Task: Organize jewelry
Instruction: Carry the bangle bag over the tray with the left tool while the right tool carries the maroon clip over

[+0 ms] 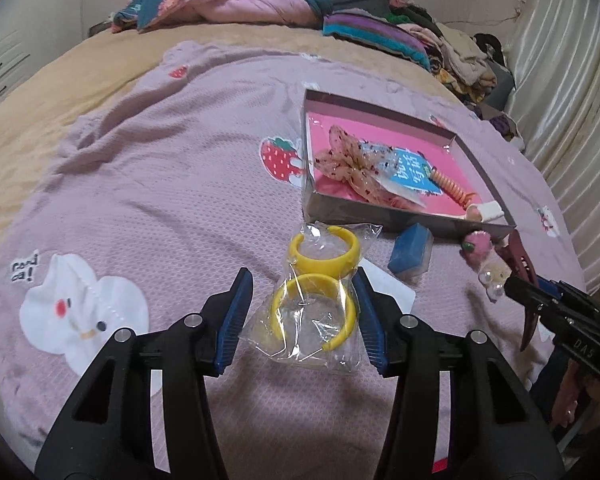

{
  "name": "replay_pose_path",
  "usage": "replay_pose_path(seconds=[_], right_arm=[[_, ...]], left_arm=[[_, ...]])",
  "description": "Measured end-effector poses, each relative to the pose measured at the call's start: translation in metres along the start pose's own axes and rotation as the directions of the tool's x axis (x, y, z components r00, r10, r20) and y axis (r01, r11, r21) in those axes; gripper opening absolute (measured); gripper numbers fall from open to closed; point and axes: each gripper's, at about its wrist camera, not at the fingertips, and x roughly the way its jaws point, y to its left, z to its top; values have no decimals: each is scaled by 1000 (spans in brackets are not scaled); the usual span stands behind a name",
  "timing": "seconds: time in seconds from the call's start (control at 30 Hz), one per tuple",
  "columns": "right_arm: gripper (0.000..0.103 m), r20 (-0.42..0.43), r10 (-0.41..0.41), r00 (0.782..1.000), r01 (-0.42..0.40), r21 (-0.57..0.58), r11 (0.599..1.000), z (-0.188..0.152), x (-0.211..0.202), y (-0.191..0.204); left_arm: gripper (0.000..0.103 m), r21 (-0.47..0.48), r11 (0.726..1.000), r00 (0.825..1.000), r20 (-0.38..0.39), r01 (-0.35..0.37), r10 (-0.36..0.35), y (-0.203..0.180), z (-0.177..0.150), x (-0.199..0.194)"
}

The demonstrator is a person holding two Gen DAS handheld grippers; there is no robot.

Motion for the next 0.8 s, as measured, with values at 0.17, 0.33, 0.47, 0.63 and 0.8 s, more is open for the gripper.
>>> replay_pose_path(seconds=[0.17,0.33,0.47,0.63,0.8], right_arm=[[32,45,-5,999,5,0,1000,4,-20,-4],[32,93,-9,996,8,12,1000,8,-41,-12],[32,128,-15,992,12,24,1000,11,-54,-19],[32,170,-20,985,13,40,999,17,-72,-29],[32,217,-32,976,23,45,999,25,-90,-37]], left_arm=[[42,4,1000,1000,24,-4,4,-5,3,-13],[42,22,1000,999,49,1,-2,-18,7,-26],[42,39,999,998,65,7,-9,-30,12,-33],[42,62,998,996,86,18,-23,-45,23,-41],[42,87,996,994,106,23,-32,-62,35,-45]])
